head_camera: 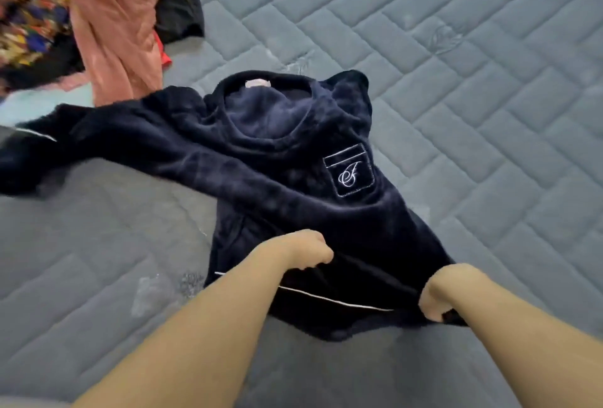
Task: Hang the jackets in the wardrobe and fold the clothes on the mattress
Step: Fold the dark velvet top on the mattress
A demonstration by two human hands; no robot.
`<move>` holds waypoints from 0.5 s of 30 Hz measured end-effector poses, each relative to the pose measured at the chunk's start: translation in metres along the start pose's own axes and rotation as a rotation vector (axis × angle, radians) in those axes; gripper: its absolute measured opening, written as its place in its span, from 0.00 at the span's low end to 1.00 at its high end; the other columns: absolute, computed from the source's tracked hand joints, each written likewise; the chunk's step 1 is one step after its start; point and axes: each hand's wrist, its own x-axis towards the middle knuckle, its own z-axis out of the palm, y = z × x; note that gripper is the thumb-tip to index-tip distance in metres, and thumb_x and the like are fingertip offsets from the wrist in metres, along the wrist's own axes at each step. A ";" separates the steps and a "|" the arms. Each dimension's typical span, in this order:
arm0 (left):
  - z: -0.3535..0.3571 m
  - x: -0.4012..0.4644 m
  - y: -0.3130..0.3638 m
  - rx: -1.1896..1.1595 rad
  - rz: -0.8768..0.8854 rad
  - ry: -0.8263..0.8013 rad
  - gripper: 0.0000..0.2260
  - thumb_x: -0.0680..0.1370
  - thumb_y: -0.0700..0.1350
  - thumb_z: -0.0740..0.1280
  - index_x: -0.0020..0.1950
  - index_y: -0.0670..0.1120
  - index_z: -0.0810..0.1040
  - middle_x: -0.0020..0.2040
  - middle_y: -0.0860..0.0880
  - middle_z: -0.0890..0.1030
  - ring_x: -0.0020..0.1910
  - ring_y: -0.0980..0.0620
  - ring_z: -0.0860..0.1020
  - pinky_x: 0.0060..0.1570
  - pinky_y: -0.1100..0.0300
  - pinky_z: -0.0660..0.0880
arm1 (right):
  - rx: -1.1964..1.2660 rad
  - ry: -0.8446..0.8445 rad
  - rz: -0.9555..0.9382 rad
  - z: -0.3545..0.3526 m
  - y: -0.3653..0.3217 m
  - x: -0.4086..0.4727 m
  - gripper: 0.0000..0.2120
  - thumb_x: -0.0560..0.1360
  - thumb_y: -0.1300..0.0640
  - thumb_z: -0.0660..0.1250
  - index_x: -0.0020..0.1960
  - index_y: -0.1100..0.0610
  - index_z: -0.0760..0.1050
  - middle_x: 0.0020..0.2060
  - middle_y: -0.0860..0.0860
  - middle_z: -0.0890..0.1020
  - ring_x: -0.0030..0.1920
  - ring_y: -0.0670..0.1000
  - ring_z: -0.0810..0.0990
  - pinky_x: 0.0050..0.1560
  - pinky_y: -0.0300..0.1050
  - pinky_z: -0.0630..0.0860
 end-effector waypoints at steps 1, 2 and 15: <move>-0.001 -0.002 -0.016 0.050 -0.051 0.158 0.12 0.73 0.50 0.64 0.54 0.47 0.75 0.51 0.48 0.78 0.55 0.42 0.77 0.49 0.54 0.73 | 0.066 0.045 -0.047 0.001 -0.004 -0.003 0.10 0.65 0.56 0.61 0.46 0.53 0.75 0.47 0.53 0.77 0.48 0.56 0.74 0.52 0.46 0.72; -0.002 -0.007 -0.035 0.122 -0.117 0.348 0.13 0.74 0.51 0.64 0.56 0.47 0.74 0.55 0.48 0.77 0.58 0.42 0.75 0.53 0.52 0.72 | 0.149 0.130 -0.115 0.000 -0.011 -0.004 0.10 0.70 0.54 0.60 0.49 0.53 0.74 0.50 0.52 0.77 0.49 0.56 0.74 0.51 0.46 0.71; 0.010 -0.033 -0.117 -0.455 -0.404 0.074 0.11 0.81 0.34 0.58 0.60 0.35 0.75 0.48 0.36 0.80 0.40 0.41 0.81 0.50 0.47 0.81 | 0.197 0.864 -0.411 -0.068 -0.144 -0.019 0.20 0.79 0.52 0.55 0.70 0.54 0.65 0.64 0.55 0.72 0.62 0.58 0.72 0.61 0.52 0.68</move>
